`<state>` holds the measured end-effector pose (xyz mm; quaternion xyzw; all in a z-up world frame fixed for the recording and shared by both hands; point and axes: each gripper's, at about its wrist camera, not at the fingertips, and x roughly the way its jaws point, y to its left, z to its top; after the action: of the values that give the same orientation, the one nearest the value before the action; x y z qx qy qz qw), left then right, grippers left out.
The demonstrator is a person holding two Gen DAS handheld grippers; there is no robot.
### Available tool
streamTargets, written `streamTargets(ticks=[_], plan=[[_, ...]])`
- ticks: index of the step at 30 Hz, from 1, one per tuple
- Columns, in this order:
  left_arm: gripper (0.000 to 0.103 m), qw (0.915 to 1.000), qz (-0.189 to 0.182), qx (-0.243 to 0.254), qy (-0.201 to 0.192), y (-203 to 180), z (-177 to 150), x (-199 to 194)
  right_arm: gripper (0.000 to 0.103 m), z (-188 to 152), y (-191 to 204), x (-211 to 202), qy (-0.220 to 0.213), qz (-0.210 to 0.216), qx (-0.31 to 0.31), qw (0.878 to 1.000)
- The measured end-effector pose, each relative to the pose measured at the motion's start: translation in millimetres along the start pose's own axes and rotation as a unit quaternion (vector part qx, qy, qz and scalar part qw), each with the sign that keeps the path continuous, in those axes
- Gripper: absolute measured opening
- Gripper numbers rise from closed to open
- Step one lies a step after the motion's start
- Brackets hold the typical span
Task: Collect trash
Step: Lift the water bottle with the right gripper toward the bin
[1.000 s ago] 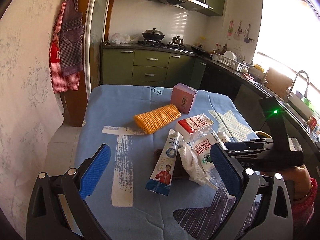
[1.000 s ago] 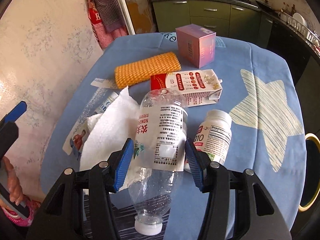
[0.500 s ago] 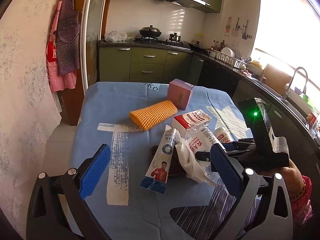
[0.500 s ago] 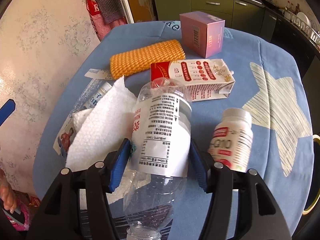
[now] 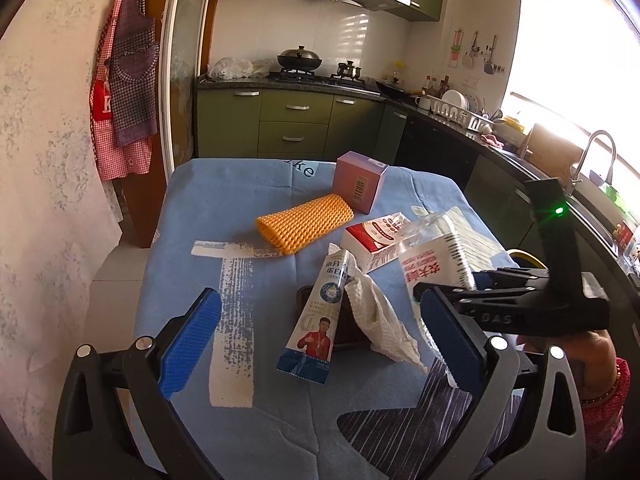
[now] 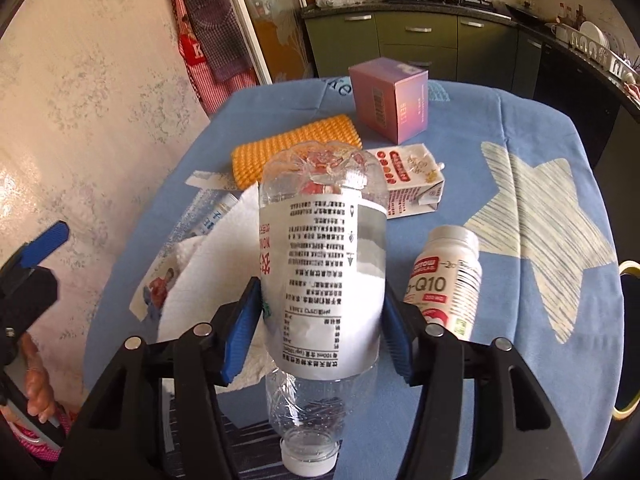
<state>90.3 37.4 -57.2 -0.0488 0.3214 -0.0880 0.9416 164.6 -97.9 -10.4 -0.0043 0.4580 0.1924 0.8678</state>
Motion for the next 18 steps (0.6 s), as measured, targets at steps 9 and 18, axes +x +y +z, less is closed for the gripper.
streamTargets(ticks=[9, 18], plan=[[0.098, 0.9998, -0.01, 0.015, 0.005, -15, 1, 4, 0.054, -12, -18, -43, -0.038, 0.008, 0.02, 0.999], [0.098, 0.9989, -0.026, 0.038, 0.008, -41, 6, 5, 0.054, -27, -40, -79, -0.071, 0.012, 0.04, 0.997]])
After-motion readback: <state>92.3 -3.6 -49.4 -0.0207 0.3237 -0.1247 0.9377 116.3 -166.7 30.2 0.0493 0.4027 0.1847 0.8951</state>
